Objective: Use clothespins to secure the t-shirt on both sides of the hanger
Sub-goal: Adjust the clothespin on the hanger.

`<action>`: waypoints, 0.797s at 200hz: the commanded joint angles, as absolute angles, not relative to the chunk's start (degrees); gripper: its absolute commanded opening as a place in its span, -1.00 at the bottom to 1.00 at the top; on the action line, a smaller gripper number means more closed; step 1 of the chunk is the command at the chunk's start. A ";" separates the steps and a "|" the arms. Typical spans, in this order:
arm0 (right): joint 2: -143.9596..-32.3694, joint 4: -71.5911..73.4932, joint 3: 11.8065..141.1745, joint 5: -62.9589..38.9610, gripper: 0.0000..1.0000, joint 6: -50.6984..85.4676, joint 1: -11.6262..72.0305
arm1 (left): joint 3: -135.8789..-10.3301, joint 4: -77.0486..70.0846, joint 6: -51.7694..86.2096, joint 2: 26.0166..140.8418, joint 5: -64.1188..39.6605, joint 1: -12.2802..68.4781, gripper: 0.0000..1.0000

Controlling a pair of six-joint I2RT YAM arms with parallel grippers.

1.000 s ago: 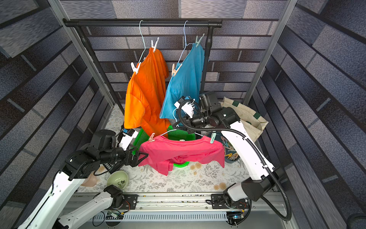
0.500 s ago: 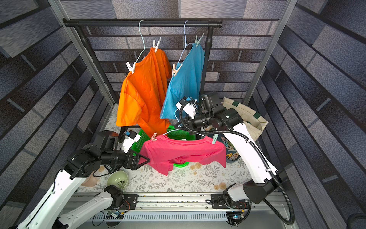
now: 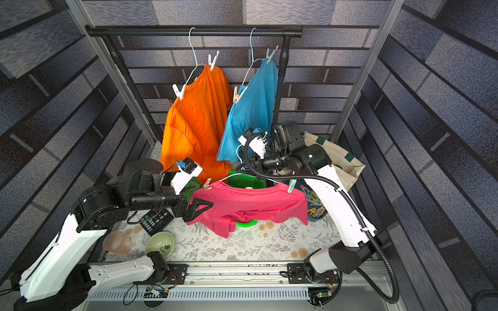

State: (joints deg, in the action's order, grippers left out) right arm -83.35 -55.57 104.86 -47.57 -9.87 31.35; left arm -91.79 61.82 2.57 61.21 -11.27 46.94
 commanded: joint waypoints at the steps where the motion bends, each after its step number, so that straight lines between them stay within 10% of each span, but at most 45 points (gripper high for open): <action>1: -83.41 -56.30 106.87 -50.60 -1.00 -9.12 31.02 | -93.45 59.45 -5.59 61.53 -3.08 47.38 1.00; 99: -82.30 -55.46 106.12 -51.30 -1.00 -7.99 30.94 | -94.98 58.84 -16.96 65.72 -13.51 41.05 0.97; 159: -82.44 -55.12 106.70 -50.77 -1.00 -7.31 30.95 | -95.13 58.18 -16.79 66.77 -20.56 36.08 0.26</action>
State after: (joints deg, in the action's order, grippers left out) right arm -83.35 -55.55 104.97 -49.58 -8.38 31.35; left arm -94.00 59.13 -16.23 66.46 -16.43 36.95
